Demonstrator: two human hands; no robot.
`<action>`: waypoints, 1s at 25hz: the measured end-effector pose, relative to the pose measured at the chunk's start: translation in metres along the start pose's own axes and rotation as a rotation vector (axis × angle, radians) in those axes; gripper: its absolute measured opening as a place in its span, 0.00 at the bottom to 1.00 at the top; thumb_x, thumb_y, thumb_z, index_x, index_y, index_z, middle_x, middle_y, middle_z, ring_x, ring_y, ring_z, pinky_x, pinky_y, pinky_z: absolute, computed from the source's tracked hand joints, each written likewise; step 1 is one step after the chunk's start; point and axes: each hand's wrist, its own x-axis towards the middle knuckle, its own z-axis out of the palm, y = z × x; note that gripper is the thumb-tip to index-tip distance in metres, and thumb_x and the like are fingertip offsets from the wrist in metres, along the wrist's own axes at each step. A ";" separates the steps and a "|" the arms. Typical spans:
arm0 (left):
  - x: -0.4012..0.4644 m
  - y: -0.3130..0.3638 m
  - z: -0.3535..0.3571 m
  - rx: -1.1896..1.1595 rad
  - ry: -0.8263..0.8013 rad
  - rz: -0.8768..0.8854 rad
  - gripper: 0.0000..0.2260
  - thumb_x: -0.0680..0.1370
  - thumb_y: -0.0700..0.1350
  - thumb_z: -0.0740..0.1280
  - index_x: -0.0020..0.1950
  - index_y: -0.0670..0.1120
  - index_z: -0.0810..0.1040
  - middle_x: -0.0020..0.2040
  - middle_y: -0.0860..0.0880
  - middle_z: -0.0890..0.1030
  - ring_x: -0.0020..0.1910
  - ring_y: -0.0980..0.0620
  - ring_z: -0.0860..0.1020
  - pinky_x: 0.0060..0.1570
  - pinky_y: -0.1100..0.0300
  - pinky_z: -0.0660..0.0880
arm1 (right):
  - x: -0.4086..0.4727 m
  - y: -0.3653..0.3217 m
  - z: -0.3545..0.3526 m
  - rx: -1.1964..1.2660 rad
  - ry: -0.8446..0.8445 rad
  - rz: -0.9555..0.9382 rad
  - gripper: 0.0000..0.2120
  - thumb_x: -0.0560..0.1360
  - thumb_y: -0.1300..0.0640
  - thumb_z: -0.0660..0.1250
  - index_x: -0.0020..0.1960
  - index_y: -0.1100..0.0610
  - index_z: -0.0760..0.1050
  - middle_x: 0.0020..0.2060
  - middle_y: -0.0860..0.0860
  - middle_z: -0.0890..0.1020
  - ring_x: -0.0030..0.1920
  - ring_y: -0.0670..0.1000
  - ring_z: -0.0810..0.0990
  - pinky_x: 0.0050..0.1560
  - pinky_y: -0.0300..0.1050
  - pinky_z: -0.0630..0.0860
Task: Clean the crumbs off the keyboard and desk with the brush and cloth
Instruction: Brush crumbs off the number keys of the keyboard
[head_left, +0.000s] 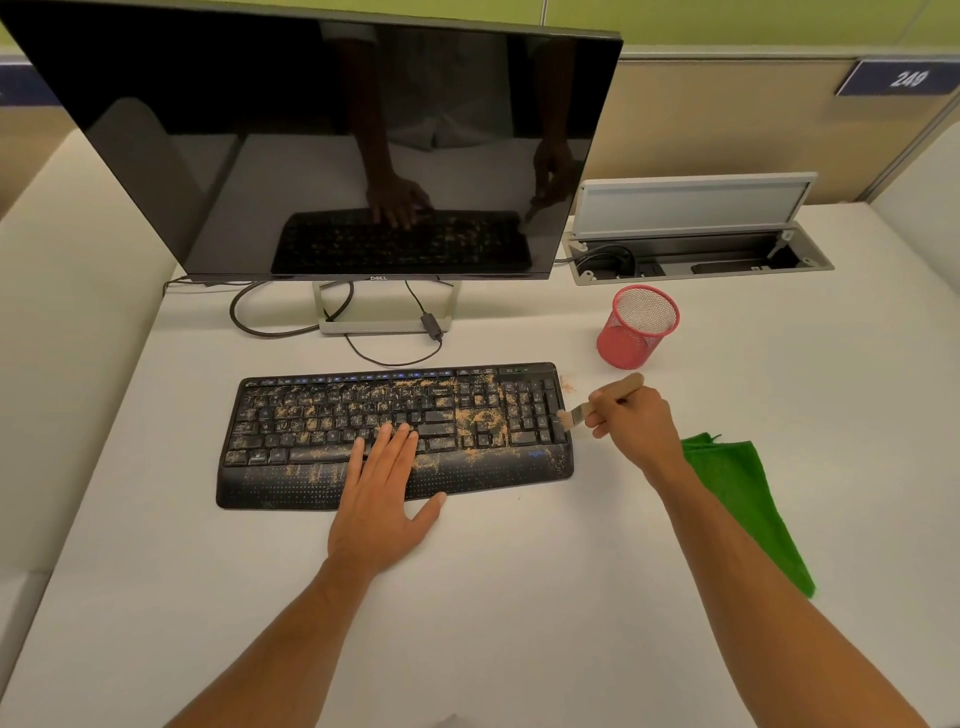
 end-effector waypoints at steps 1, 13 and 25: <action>0.000 0.000 0.000 0.001 0.001 -0.001 0.36 0.79 0.66 0.54 0.80 0.44 0.58 0.80 0.49 0.57 0.80 0.51 0.48 0.78 0.47 0.42 | -0.004 0.002 0.000 -0.007 -0.002 -0.001 0.14 0.80 0.56 0.63 0.38 0.54 0.81 0.32 0.50 0.85 0.35 0.51 0.85 0.44 0.45 0.78; -0.001 0.001 -0.001 0.001 0.007 -0.005 0.36 0.79 0.66 0.54 0.80 0.45 0.57 0.80 0.50 0.56 0.80 0.52 0.47 0.78 0.48 0.42 | -0.037 0.014 -0.003 0.092 0.076 -0.034 0.12 0.79 0.58 0.65 0.38 0.54 0.81 0.32 0.50 0.85 0.34 0.49 0.84 0.41 0.47 0.78; -0.001 0.000 -0.001 -0.006 0.005 -0.005 0.36 0.79 0.66 0.54 0.80 0.45 0.57 0.80 0.49 0.56 0.80 0.52 0.47 0.78 0.47 0.42 | 0.018 -0.025 0.036 -0.129 0.081 -0.286 0.16 0.80 0.51 0.58 0.37 0.51 0.77 0.31 0.45 0.81 0.32 0.47 0.80 0.34 0.43 0.75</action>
